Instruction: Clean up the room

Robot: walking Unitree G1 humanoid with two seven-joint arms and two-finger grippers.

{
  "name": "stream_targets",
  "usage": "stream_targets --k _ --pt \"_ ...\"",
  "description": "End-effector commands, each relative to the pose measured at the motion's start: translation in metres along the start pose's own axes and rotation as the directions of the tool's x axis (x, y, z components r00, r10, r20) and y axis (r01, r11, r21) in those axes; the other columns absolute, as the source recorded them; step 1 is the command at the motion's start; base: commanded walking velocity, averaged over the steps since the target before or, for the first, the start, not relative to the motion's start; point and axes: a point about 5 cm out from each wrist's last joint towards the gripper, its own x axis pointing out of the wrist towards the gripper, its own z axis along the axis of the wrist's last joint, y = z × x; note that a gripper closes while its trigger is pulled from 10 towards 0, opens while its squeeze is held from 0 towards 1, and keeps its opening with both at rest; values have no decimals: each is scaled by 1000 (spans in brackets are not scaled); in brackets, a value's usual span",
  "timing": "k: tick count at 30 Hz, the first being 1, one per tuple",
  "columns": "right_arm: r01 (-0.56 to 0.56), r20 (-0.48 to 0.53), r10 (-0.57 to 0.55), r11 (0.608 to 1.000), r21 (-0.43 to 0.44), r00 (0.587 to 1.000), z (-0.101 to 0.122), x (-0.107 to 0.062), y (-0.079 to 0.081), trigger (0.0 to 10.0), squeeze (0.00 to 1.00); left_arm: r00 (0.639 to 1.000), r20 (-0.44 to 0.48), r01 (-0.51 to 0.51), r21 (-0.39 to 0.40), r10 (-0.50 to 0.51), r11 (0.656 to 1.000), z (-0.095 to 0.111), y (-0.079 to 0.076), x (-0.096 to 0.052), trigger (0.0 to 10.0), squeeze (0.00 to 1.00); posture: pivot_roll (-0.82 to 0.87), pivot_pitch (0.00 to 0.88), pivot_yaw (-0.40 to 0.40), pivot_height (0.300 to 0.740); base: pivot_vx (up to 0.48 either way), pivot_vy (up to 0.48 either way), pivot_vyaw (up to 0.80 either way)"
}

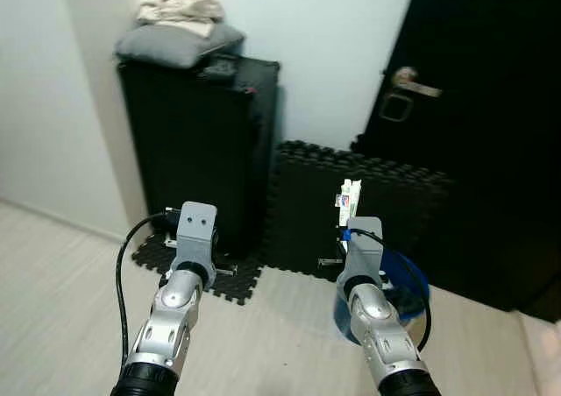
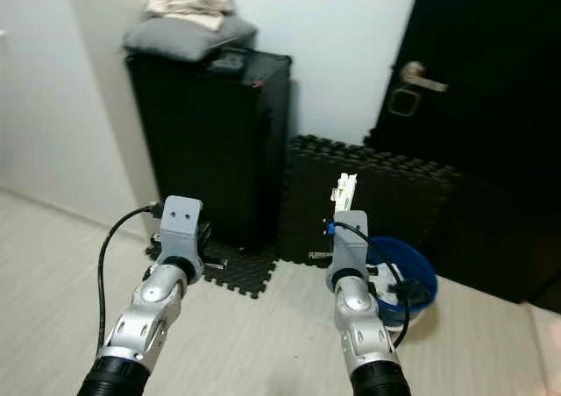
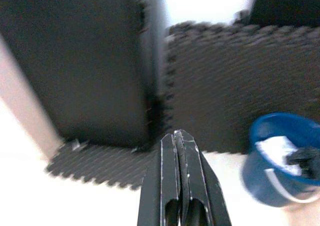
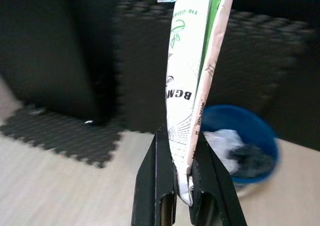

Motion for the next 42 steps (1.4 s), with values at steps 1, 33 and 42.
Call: stream_targets --k 1,33,42 --pt "-10 -14 10 1000 -6 1000 -4 0 3 10000 0 999 -34 -7 7 7 1000 -8 2 -2 10000 0 10 0 -79 740 0 0 -800" --pt "-89 5 89 995 -41 996 -9 -1 27 10000 0 998 -12 -56 -38 55 998 0 26 -6 10000 0 71 0 -38 740 0 0 -776" --pt "-121 0 121 989 -85 993 -11 -2 26 10000 0 996 -30 -78 -1 78 997 -3 25 -5 10000 0 55 0 -55 740 0 0 0"
